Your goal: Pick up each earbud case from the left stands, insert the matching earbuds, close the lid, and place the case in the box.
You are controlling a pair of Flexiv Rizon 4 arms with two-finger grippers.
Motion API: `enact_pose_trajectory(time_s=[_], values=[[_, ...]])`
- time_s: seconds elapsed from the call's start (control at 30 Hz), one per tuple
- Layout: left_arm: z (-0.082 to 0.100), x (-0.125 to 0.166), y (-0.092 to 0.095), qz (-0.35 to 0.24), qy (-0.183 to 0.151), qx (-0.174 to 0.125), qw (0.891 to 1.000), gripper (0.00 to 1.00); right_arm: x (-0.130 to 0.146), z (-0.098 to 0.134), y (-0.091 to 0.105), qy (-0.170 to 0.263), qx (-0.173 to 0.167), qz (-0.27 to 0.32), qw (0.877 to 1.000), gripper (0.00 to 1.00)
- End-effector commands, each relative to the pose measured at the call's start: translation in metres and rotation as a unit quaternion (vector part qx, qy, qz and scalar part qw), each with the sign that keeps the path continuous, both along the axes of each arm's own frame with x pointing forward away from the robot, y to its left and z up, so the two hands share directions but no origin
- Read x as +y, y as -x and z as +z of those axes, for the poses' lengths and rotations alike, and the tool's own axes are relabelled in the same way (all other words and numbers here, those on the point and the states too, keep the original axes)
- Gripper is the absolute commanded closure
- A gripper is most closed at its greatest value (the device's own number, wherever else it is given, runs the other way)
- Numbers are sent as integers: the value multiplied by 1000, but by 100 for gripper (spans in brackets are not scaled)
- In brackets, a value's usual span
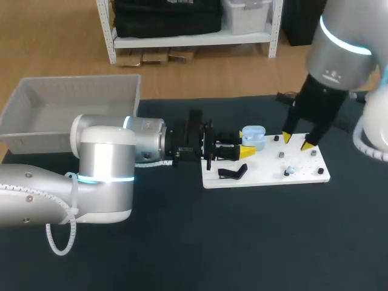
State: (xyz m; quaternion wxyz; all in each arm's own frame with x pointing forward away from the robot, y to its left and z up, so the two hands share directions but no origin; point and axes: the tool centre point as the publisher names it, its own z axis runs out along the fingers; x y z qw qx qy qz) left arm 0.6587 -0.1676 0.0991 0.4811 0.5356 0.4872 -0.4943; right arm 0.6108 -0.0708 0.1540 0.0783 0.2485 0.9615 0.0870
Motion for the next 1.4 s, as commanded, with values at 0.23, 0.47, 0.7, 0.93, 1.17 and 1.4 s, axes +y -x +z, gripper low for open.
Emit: enact_pose_trajectory(time_s=[0.23,0.47,0.7,0.93,1.17,1.4], values=[[0,0,-1,-1,0,0,1000,100,-1,-34,-6,-35,-21,11,999,75],[0,0,-1,-1,0,0,1000,100,-4,-48,-11,-33,-23,1,999,67],[0,0,-1,-1,0,0,1000,100,-3,-63,-13,-12,-46,-21,999,64],[0,0,-1,-1,0,0,1000,100,-4,-69,-16,-14,-43,-28,999,64],[0,0,-1,-1,0,0,1000,100,-5,-71,-17,-16,-38,-32,999,64],[-4,12,10,-2,-3,6,1000,100,-6,-70,-19,-19,-34,-35,999,64]])
